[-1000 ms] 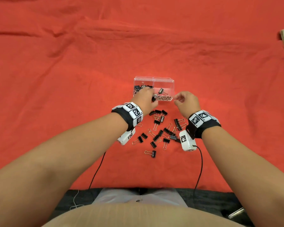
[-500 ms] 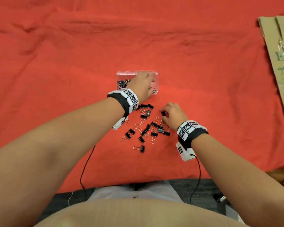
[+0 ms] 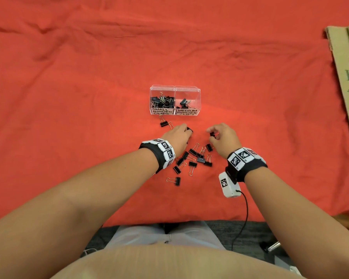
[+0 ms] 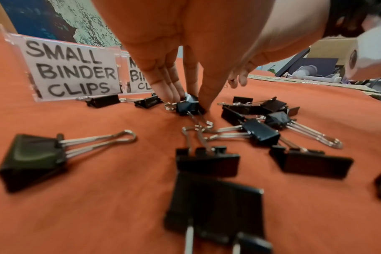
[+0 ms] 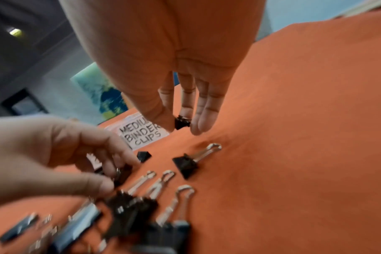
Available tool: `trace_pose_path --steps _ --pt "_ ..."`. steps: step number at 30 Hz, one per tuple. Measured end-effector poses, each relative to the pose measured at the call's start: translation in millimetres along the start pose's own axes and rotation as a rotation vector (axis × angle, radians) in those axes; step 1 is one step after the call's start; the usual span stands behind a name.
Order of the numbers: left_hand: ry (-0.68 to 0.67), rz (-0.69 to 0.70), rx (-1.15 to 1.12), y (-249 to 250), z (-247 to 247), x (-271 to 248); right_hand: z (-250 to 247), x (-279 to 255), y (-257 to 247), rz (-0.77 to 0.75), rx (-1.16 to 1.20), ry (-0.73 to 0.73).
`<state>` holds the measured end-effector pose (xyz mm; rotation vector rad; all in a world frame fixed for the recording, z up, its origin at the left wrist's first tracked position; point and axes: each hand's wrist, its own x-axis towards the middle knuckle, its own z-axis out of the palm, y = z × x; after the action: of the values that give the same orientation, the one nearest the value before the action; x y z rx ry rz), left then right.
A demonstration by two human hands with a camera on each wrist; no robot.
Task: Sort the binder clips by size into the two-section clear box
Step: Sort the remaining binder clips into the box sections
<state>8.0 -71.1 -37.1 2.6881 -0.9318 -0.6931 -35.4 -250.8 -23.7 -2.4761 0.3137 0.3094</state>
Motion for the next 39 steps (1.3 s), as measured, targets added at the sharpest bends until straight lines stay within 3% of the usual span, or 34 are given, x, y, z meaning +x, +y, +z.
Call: trace_pose_path --steps 8,13,16,22,25,32,39 --pt "0.126 -0.036 -0.064 -1 -7 8 18 -22 4 -0.059 -0.248 -0.159" --pt "0.037 0.021 -0.019 -3 -10 15 24 -20 -3 -0.079 -0.244 -0.181" --pt "0.013 0.038 -0.003 -4 -9 14 20 -17 -7 -0.071 -0.147 -0.130" --pt "-0.009 0.078 0.068 -6 -9 8 -11 2 -30 0.089 0.228 0.018" --pt "-0.002 0.044 0.024 -5 -11 7 -30 23 -50 0.071 0.341 0.039" --pt "0.014 -0.027 -0.102 -12 -10 6 -31 72 -90 -0.039 0.261 0.018" --pt "0.011 -0.009 -0.085 -23 -8 2 -21 75 -85 -0.105 0.121 0.027"
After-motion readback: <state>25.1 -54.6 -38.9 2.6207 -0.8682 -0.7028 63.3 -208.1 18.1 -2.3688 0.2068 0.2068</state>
